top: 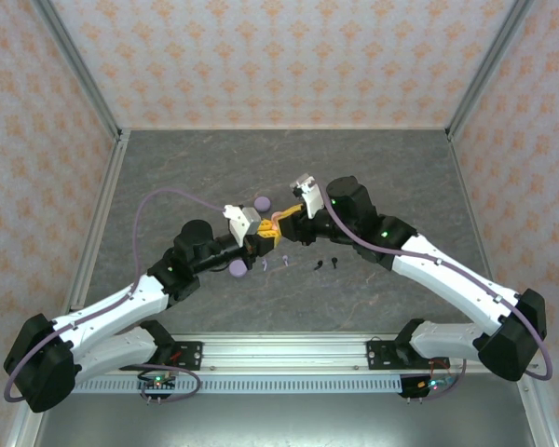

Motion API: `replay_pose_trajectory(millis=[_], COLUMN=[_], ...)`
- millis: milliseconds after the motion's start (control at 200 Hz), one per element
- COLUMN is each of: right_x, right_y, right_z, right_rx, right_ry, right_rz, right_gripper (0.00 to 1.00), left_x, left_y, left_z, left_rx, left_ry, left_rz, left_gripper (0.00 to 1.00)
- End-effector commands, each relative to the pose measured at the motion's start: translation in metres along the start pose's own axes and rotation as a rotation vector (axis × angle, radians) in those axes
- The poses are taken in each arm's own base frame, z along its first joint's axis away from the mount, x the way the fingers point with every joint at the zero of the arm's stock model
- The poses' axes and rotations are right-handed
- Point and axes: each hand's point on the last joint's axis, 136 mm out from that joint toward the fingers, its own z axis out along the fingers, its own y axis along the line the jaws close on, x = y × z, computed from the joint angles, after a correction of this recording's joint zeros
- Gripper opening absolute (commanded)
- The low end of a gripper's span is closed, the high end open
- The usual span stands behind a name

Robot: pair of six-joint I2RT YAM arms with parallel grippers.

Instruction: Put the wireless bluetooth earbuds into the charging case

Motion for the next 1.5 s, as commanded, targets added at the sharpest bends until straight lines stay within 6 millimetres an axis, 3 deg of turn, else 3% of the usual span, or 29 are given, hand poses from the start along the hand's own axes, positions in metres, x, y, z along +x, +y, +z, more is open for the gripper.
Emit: replay_pose_trajectory(millis=[0,315,410,520,661,791,911,1096,1261,1286,1496], right_x=[-0.005,-0.032,-0.047,-0.043,-0.027,-0.018,-0.024,-0.037,-0.033,-0.037,-0.031], right_y=[0.002,-0.004,-0.002,-0.008,-0.006,0.002,0.014,0.028,0.032,0.037,0.032], right_z=[0.000,-0.016,-0.037,-0.041,-0.026,-0.012,-0.011,-0.023,-0.028,-0.037,-0.045], right_rx=[0.006,0.030,-0.015,-0.071,-0.171,-0.270,-0.356,-0.418,-0.437,-0.440,-0.373], right_ry=[0.008,-0.064,-0.140,-0.151,-0.096,-0.043,-0.046,-0.099,-0.104,-0.122,-0.146], right_rz=[0.011,0.072,0.114,0.173,0.224,0.247,0.239,0.187,0.163,0.142,0.110], right_gripper=[0.31,0.47,0.56,0.72,0.84,0.86,0.83,0.74,0.68,0.68,0.67], left_x=[-0.037,-0.039,-0.041,-0.043,-0.043,-0.044,-0.043,-0.041,-0.040,-0.038,-0.037], left_y=[-0.012,-0.014,-0.014,-0.015,-0.016,-0.016,-0.017,-0.016,-0.015,-0.015,-0.015], left_z=[-0.003,-0.004,-0.005,-0.006,-0.007,-0.006,-0.005,-0.002,-0.001,-0.001,-0.002], left_rx=[0.039,0.047,0.045,0.051,0.055,0.057,0.064,0.063,0.055,0.053,0.052], left_ry=[-0.125,-0.139,-0.145,-0.153,-0.155,-0.154,-0.147,-0.136,-0.125,-0.121,-0.120], left_rz=[0.042,0.036,0.041,0.042,0.043,0.045,0.044,0.043,0.049,0.048,0.047], left_gripper=[0.00,0.00,0.00,0.00,0.00,0.00,0.00,0.00,0.00,0.00,0.00])
